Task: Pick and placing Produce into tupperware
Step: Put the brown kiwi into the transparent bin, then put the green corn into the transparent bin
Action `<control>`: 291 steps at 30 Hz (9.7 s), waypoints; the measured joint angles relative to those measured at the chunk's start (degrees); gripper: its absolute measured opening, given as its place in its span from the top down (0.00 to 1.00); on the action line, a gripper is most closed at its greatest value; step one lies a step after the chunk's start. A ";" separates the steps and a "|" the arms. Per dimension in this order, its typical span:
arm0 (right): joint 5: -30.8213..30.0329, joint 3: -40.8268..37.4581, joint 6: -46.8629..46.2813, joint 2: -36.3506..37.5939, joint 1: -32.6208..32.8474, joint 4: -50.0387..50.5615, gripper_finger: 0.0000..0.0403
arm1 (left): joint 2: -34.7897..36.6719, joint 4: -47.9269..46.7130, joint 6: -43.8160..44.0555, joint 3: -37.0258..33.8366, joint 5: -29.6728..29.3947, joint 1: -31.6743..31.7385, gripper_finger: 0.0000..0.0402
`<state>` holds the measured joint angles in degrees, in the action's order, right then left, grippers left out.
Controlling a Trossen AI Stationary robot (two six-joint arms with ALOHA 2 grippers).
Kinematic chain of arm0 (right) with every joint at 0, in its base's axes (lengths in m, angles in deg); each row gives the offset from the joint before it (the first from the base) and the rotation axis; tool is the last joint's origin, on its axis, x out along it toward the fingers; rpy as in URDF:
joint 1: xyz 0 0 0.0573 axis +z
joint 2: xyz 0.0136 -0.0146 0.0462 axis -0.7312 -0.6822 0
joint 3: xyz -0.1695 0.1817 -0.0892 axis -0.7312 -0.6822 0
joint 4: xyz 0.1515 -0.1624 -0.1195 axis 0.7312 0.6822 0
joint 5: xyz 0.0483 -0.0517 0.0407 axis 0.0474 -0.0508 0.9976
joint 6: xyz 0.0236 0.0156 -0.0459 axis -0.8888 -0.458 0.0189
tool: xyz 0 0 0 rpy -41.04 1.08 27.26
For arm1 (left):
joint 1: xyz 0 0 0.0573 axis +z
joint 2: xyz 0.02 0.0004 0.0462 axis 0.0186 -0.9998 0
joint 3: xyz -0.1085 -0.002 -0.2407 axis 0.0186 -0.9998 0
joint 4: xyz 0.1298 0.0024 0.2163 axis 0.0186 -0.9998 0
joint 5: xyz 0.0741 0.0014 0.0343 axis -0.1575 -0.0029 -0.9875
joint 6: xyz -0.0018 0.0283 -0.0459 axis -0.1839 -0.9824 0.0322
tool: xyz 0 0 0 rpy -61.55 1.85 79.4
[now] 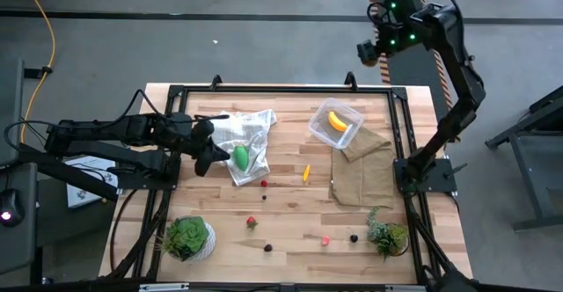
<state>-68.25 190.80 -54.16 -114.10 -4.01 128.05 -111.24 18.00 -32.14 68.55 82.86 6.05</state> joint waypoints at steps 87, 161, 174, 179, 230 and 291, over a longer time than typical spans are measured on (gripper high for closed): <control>4.47 -56.82 0.78 7.23 16.56 -45.74 0.31 | -5.38 -7.63 3.94 0.00 -1.74 -0.02 0.96; 10.98 -38.00 17.32 9.05 17.56 -33.93 0.31 | -33.20 3.57 54.98 -0.01 -17.92 0.04 0.33; 10.99 -38.00 19.11 9.05 17.56 -33.92 0.31 | -33.20 -11.33 58.51 8.95 -13.03 0.04 0.33; 10.99 -38.00 19.85 9.07 17.54 -33.90 0.31 | -36.33 -21.57 58.83 16.57 -13.57 0.04 0.33; 14.42 -38.00 22.23 9.07 17.65 -32.50 0.31 | -61.37 -26.24 50.22 23.44 -11.66 6.40 0.33; 14.40 -38.00 22.25 9.07 17.67 -32.43 0.31 | -62.75 -25.05 46.79 23.41 -11.34 6.40 0.50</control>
<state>-53.85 152.80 -31.90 -105.03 13.66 95.61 -174.00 -7.05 14.65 91.96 71.52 12.45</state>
